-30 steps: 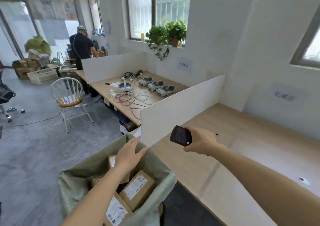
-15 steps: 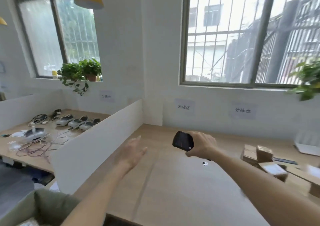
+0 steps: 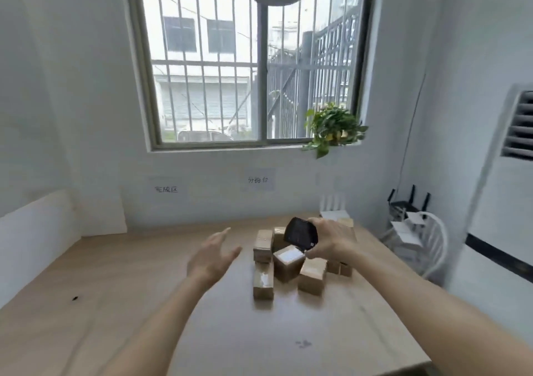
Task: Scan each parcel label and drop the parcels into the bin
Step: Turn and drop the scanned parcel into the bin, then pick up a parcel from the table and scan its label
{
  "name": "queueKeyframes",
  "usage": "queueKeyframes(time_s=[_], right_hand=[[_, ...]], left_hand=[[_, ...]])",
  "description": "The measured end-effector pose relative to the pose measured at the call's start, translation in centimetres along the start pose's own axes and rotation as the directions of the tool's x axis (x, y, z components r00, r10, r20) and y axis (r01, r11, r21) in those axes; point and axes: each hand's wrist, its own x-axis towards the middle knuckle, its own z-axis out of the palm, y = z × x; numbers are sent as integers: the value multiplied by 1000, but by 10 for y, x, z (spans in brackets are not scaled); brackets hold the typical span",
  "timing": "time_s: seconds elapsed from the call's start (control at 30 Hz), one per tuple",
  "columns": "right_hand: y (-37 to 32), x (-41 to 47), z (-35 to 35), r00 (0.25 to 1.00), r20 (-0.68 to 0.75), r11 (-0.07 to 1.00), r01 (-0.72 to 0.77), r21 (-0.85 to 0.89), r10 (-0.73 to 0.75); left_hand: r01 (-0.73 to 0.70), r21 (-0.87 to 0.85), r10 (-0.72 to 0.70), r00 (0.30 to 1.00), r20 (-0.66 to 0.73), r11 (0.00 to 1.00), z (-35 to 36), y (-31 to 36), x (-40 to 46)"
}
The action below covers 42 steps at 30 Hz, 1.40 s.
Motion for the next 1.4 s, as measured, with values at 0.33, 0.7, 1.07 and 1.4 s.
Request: queueKeyframes(time_s=[0.33, 0.7, 1.07, 1.4], right_hand=[[198, -37, -26, 945, -36, 945, -325, 38, 326], [335, 28, -17, 865, -19, 865, -501, 1, 501], [425, 196, -3, 879, -10, 879, -477, -2, 477], [484, 308, 28, 898, 26, 897, -441, 21, 440]], left_hand=[[-171, -29, 174, 971, 163, 985, 127, 154, 59], [-260, -123, 284, 920, 271, 958, 257, 242, 179], [-282, -137, 311, 903, 295, 950, 341, 278, 353], [-261, -63, 268, 921, 284, 963, 401, 289, 455]])
